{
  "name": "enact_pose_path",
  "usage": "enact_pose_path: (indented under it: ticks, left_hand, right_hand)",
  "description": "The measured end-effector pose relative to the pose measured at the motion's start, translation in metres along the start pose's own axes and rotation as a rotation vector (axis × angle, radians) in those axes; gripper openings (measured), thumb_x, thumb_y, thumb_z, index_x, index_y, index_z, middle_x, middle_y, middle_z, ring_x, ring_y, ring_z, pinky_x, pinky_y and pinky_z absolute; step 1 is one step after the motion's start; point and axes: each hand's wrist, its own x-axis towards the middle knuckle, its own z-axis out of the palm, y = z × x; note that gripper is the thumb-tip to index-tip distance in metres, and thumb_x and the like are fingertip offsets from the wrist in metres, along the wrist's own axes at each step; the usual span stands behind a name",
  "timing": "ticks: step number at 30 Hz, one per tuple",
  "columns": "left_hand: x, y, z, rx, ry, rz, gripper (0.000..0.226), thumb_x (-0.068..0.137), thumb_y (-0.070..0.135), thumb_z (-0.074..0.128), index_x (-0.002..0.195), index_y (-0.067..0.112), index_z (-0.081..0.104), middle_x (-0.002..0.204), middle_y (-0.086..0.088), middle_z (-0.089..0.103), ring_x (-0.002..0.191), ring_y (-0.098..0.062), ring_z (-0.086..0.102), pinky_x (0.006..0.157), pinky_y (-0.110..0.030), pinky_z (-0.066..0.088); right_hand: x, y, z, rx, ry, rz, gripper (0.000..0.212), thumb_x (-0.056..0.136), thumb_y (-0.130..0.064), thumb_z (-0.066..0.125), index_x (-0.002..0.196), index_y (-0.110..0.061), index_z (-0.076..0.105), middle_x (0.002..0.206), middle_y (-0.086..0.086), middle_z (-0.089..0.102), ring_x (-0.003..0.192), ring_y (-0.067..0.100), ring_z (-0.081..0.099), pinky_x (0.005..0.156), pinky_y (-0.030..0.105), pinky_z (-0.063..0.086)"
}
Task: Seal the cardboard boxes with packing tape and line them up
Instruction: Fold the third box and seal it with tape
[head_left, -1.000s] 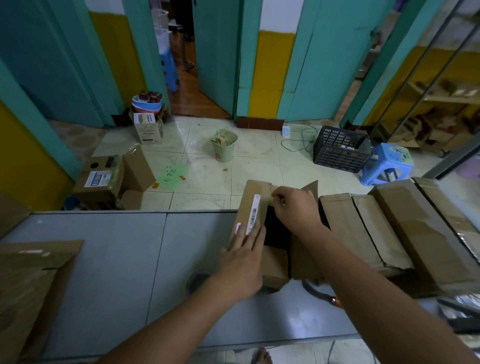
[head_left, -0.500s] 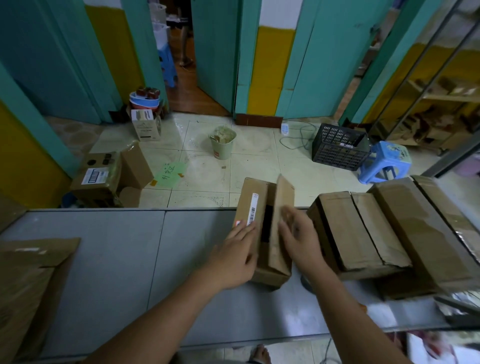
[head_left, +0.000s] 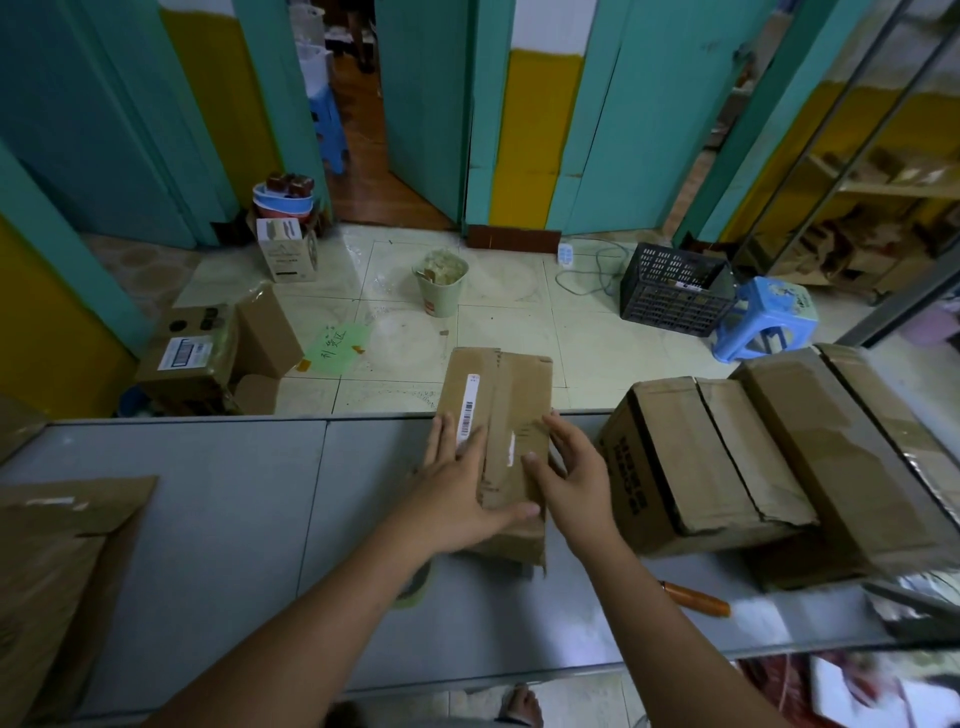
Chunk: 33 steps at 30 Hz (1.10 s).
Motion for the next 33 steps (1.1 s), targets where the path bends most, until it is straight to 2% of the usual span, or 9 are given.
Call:
enact_pose_path:
  ticks: [3,8,12,14,16,18,22,28,33]
  left_hand:
    - [-0.001,0.001,-0.013,-0.117,0.007,-0.071,0.148,0.047,0.115,0.046,0.167,0.043,-0.005,0.174,0.004,-0.028,0.155,-0.015,-0.038,0.129,-0.061,0.008]
    - [-0.003,-0.001,-0.025,-0.171,-0.039,-0.147,0.162,0.043,0.109,0.060,0.168,0.034,-0.010,0.174,-0.002,-0.029,0.155,-0.021,-0.036,0.132,-0.055,0.005]
    - [-0.003,-0.008,-0.028,-0.271,0.061,-0.150,0.134,0.062,0.086,0.063,0.168,0.037,-0.001,0.178,0.002,-0.009,0.163,-0.021,-0.017,0.130,-0.059,0.015]
    - [-0.003,-0.016,-0.030,-0.399,0.122,-0.134,0.117,0.069,0.077,0.061,0.168,0.043,0.008,0.175,0.002,0.021,0.161,-0.026,0.018,0.122,-0.059,0.035]
    - [-0.006,-0.025,-0.035,-0.610,0.158,-0.086,0.099,0.078,0.067,0.062,0.165,0.045,0.022,0.155,0.005,0.052,0.131,-0.014,0.058,0.100,-0.041,0.053]
    - [-0.010,-0.036,-0.045,-0.755,0.218,-0.056,0.085,0.081,0.057,0.061,0.161,0.042,0.038,0.138,0.011,0.065,0.111,-0.007,0.066,0.086,-0.031,0.053]
    - [-0.019,-0.059,-0.062,-0.994,0.330,-0.041,0.055,0.082,0.051,0.058,0.136,0.040,0.064,0.121,0.019,0.074,0.117,-0.006,0.067,0.090,-0.031,0.051]
    - [-0.027,-0.072,-0.062,-1.599,0.278,-0.069,0.043,0.087,0.048,0.065,0.118,0.025,0.083,0.117,-0.010,0.079,0.102,-0.025,0.077,0.078,-0.035,0.063]
    - [-0.026,-0.070,-0.049,-1.769,0.239,-0.086,0.052,0.091,0.049,0.059,0.130,0.020,0.077,0.123,-0.014,0.075,0.107,-0.033,0.074,0.088,-0.042,0.061]
  right_hand:
    - [-0.001,-0.010,0.007,0.135,-0.065,0.029,0.043,0.097,0.006,0.064,0.138,-0.008,0.061,0.146,0.004,0.059,0.138,0.014,0.056,0.116,0.044,0.047]
    - [0.001,-0.022,0.014,0.254,-0.101,0.053,0.034,0.104,0.000,0.054,0.136,-0.008,0.065,0.144,0.007,0.063,0.136,0.022,0.058,0.116,0.053,0.046]
    - [0.000,-0.021,0.010,0.243,-0.099,0.063,0.029,0.106,-0.006,0.057,0.132,-0.009,0.069,0.132,0.006,0.070,0.128,0.022,0.063,0.113,0.051,0.048]
    - [0.005,-0.019,0.007,0.172,-0.055,0.066,0.026,0.105,-0.010,0.059,0.127,-0.012,0.072,0.126,0.002,0.073,0.123,0.018,0.066,0.111,0.048,0.051]
    - [0.011,-0.014,-0.001,0.126,0.042,0.092,0.023,0.105,-0.014,0.060,0.123,-0.014,0.074,0.120,-0.003,0.075,0.116,0.013,0.068,0.107,0.044,0.054]
    - [0.017,-0.005,-0.013,0.109,0.169,0.109,0.019,0.105,-0.018,0.061,0.118,-0.019,0.076,0.111,-0.008,0.076,0.107,0.008,0.069,0.099,0.036,0.058]
    - [0.022,0.016,-0.037,0.210,0.334,0.221,0.014,0.105,-0.025,0.062,0.111,-0.027,0.075,0.108,-0.007,0.077,0.113,0.022,0.069,0.085,0.027,0.053]
    - [0.014,0.027,-0.020,0.352,-0.147,0.610,0.065,0.091,-0.060,0.068,0.142,-0.022,0.056,0.132,0.007,0.070,0.118,0.030,0.070,0.097,0.051,0.058]
    - [0.008,0.001,0.002,0.731,-0.454,0.611,0.058,0.104,-0.064,0.048,0.149,-0.030,0.056,0.148,0.013,0.060,0.136,0.039,0.057,0.114,0.067,0.040]
